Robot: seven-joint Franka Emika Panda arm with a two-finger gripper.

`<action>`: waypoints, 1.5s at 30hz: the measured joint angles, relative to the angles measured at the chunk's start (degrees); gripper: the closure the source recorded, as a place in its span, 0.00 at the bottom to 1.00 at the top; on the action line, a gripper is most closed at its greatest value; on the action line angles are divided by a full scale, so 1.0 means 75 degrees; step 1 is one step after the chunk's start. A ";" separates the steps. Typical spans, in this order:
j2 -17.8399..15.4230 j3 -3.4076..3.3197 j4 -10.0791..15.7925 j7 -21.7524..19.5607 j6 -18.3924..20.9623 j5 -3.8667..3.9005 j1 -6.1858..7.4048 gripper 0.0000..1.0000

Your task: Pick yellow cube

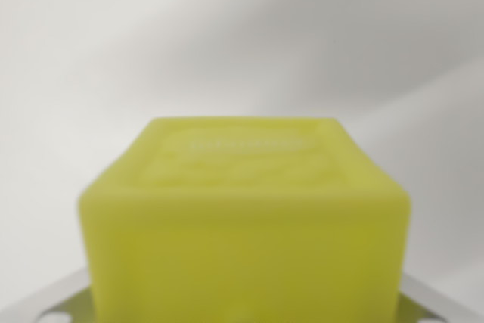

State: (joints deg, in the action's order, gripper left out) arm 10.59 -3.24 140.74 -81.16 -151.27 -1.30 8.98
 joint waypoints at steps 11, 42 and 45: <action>-0.0513 0.0001 -0.0018 -0.0051 0.0536 0.0073 -0.0011 1.00; -0.1767 0.0001 -0.0345 -0.0139 0.2113 0.0193 -0.0021 1.00; -0.1868 0.0001 -0.0395 -0.0144 0.2268 0.0201 -0.0021 1.00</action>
State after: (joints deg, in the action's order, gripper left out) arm -3.42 -3.22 137.78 -82.24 -134.26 0.21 8.82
